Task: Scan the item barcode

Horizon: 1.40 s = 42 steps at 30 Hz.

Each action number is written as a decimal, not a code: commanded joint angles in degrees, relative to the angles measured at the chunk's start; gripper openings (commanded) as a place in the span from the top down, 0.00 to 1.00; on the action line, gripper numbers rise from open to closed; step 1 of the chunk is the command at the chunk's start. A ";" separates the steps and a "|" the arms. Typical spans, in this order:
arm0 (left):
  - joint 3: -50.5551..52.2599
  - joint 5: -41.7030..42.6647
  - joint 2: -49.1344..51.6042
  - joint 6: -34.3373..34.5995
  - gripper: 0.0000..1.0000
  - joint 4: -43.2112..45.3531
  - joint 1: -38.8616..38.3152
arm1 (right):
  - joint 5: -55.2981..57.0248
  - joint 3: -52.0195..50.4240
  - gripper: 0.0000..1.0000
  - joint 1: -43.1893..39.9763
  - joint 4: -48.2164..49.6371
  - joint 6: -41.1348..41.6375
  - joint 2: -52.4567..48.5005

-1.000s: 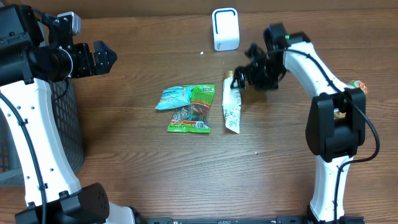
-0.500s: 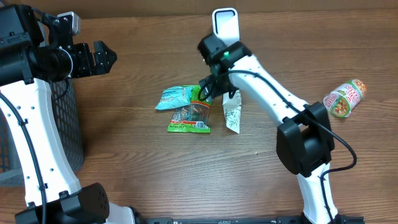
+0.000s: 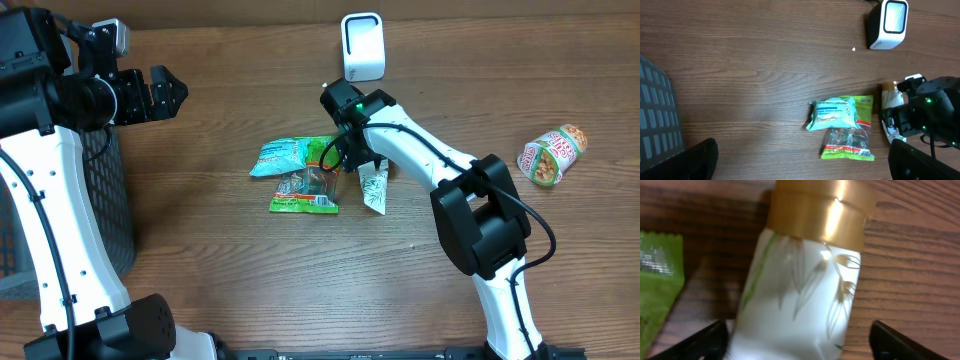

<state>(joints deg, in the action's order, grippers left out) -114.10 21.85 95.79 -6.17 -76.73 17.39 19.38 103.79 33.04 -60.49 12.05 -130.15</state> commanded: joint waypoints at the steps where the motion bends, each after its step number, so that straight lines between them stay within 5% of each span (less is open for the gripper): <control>1: -0.59 -0.20 -0.22 0.17 0.00 0.09 0.31 | 3.58 -0.35 0.18 0.00 0.24 -0.04 -0.17; 9: -0.59 -0.20 -0.22 0.17 0.00 0.09 0.31 | 3.74 -0.35 0.43 -0.04 0.24 -0.28 -0.17; 21: -0.59 -0.20 -0.22 0.17 0.00 0.09 0.31 | 3.52 -1.70 0.28 -1.29 2.12 -0.68 -2.34; 28: -0.59 -0.20 -0.22 0.17 0.00 0.09 0.31 | 2.73 -2.40 0.44 -1.29 2.32 -1.60 -2.43; 34: -0.59 -0.20 -0.22 0.17 0.00 0.09 0.31 | -8.04 1.53 0.65 -1.42 -2.69 -1.66 -2.36; 42: -0.59 -0.20 -0.22 0.17 0.00 0.09 0.31 | -30.80 11.98 0.75 -4.72 -12.13 -9.40 -2.32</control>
<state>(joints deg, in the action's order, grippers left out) -114.10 21.85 95.79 -6.17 -76.75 17.39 1.63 111.26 30.20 -71.79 6.70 -132.99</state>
